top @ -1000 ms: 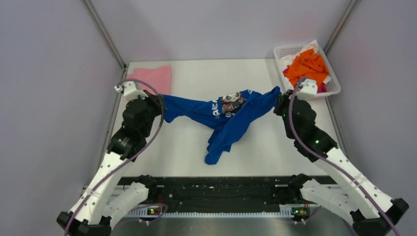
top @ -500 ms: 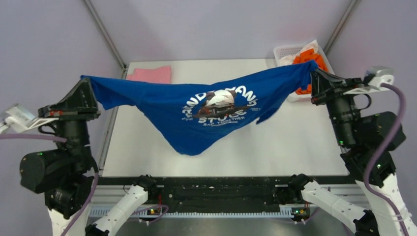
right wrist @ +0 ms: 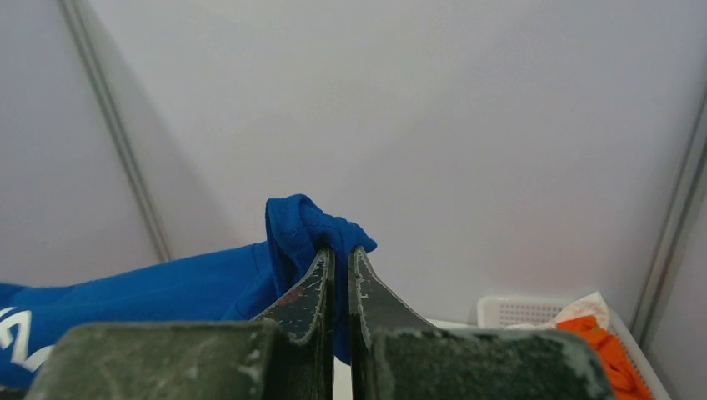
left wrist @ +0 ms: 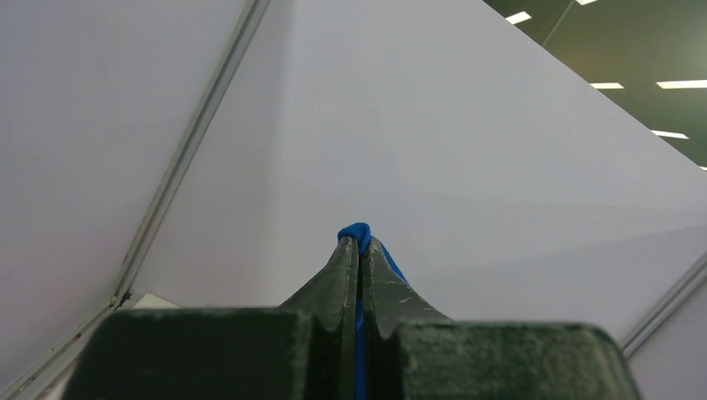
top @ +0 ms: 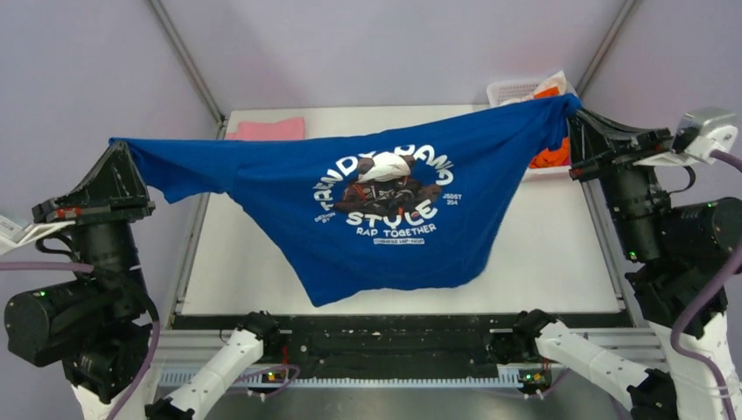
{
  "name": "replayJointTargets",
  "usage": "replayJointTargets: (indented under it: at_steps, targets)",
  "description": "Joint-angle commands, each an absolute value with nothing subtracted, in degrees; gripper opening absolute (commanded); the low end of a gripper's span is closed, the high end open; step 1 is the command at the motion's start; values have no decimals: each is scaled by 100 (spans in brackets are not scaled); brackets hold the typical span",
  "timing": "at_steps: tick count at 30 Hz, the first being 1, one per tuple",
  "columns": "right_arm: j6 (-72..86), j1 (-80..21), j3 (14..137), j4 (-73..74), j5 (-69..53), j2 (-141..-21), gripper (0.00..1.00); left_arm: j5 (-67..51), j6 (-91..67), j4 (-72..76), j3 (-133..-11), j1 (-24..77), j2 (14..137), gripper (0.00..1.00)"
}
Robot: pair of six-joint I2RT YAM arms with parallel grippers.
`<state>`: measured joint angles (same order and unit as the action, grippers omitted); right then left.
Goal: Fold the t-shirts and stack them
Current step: Flatten out the tshirt
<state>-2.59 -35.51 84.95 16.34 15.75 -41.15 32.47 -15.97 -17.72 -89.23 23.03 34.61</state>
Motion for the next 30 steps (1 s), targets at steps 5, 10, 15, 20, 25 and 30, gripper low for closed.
replayJointTargets:
  at_steps: [5, 10, 15, 20, 25, 30]
  targets:
    - [-1335, -3544, 8166, 669, 3826, -5620, 0, 4735, -1233, -892, -7799, 2312, 4450, 0]
    - [-129, -1856, 7746, 316, 1800, -6833, 0, 5750, -1521, -530, -6896, 1907, 5711, 0]
    - [-220, -1477, 7645, -1035, 947, -8942, 0, 4210, -2929, -1146, -6963, 533, 7820, 0]
    - [-177, -1454, 9195, -779, 642, -11014, 85, 4095, -3902, -2739, -8449, 308, 9712, 50]
    - [289, -1471, 8858, -1065, 553, -10705, 99, 2939, -3530, -1799, -7907, 316, 9321, 99]
    - [930, -1620, 7352, -1009, 542, -9457, 99, 1495, -3270, -807, -7121, 346, 8739, 99]
